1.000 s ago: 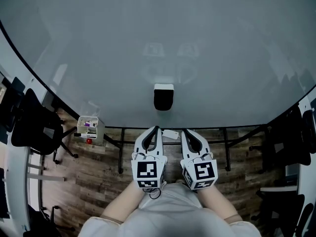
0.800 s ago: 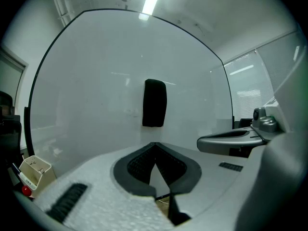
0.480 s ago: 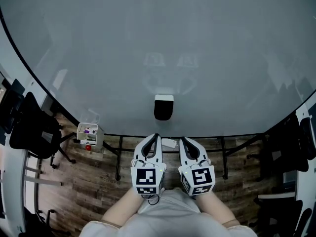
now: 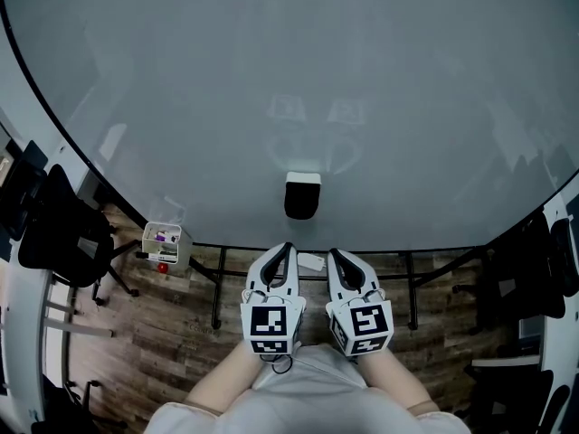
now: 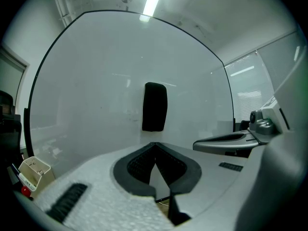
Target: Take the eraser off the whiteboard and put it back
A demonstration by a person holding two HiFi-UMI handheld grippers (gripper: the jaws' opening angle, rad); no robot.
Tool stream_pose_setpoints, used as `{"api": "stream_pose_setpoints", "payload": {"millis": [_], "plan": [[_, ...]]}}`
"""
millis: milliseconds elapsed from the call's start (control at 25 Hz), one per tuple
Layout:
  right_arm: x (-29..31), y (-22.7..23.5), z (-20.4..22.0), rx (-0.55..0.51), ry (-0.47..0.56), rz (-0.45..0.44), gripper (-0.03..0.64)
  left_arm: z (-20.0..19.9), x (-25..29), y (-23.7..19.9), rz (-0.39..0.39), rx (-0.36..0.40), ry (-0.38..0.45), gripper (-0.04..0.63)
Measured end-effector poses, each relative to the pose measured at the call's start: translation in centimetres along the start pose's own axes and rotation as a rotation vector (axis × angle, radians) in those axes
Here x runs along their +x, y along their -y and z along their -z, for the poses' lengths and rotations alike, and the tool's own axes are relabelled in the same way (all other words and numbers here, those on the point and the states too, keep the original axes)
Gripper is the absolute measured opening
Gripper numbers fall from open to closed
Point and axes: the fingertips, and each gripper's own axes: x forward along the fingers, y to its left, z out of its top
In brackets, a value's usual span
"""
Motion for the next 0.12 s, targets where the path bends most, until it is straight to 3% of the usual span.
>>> {"api": "stream_pose_setpoints", "payload": {"millis": [120], "plan": [[-0.13,-0.04,0.08,0.000,-0.003,0.000,0.026,0.27,-0.08,0.21,0.009,-0.013,-0.011,0.017]]}}
